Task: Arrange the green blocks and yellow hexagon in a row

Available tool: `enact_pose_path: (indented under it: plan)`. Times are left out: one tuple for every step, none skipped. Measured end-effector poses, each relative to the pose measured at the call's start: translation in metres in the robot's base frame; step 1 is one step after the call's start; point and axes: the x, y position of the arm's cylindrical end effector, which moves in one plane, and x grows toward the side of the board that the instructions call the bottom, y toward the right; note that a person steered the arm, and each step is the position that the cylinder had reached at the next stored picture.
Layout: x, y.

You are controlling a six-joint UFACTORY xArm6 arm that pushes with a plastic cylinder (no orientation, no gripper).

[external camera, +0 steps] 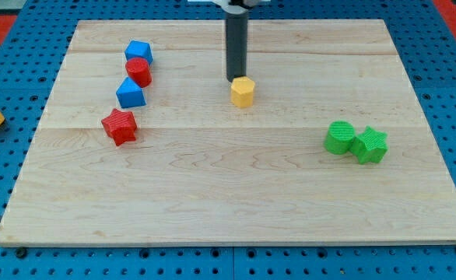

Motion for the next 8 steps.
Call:
enact_pose_path:
  plan:
    - [0.02, 0.006]
    - [0.066, 0.005]
    - [0.067, 0.019]
    - [0.066, 0.108]
    - [0.084, 0.152]
    - [0.086, 0.133]
    - [0.086, 0.113]
    - [0.09, 0.11]
